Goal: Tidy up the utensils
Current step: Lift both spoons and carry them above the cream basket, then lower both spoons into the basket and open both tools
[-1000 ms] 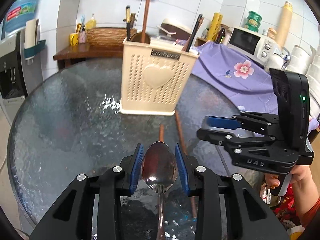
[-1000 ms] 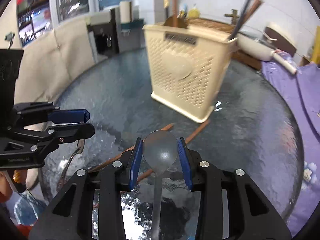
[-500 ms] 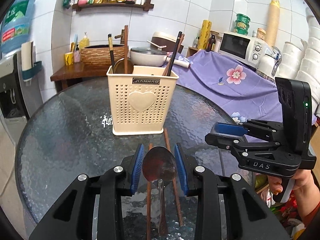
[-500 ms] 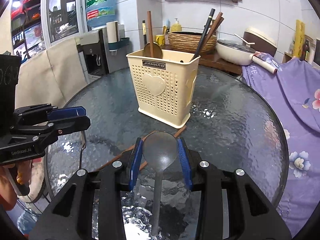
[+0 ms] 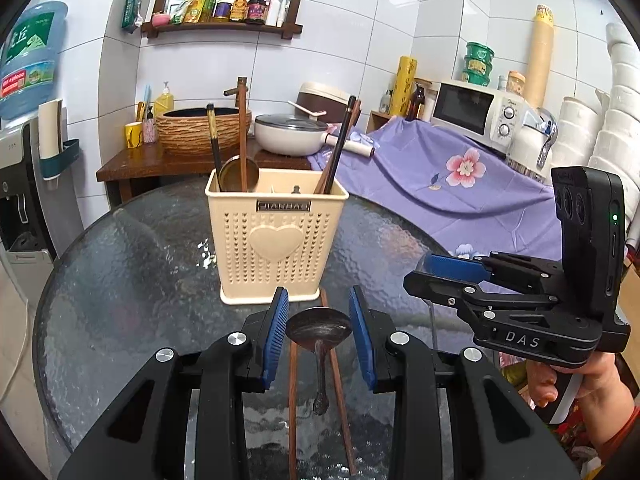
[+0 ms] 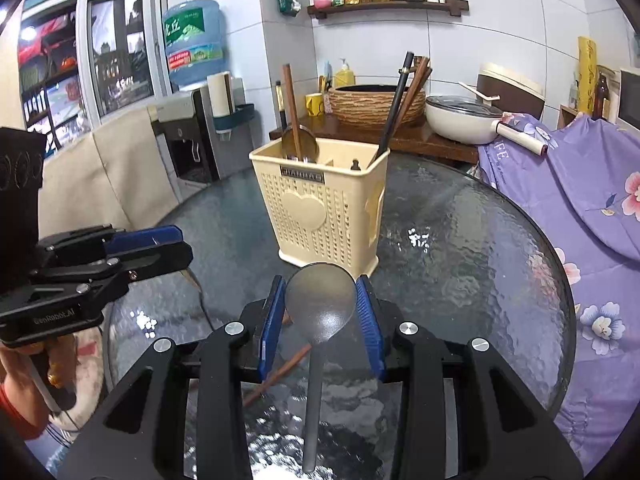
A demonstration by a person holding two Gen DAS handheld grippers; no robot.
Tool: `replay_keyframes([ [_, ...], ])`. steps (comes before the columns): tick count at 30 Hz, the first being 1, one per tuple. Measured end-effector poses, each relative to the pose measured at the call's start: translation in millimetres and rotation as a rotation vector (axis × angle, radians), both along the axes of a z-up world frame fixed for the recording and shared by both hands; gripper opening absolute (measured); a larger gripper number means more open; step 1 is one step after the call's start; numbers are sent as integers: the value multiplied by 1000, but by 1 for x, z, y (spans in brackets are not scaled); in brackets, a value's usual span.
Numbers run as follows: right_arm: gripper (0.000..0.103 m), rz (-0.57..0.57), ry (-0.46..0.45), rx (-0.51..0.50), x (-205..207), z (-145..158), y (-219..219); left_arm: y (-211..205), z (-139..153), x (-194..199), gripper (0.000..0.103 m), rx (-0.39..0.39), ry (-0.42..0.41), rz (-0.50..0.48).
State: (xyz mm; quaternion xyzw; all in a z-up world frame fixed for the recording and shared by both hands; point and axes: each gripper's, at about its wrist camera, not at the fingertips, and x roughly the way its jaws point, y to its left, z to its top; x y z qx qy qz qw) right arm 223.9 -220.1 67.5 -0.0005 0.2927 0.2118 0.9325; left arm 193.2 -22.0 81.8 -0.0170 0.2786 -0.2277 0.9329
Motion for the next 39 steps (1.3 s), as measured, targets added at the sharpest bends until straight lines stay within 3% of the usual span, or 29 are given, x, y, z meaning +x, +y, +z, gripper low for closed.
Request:
replay_keyframes([
  [10,37,-33,-79,72,28,41,6,7,45,30,31,-49,-27,5],
  [16,37,-78,-167,71,59,88,16,13,108,58,31,-52,-111,54],
  [23,37,-177,-265,63,109,140,31,14,155,100,31,-47,-192,157],
  [28,37,-237,-306,15,140,144,44,11,152,129,31,-27,-190,197],
  [39,37,-251,-274,-9,160,82,55,20,90,143,31,-12,-112,203],
])
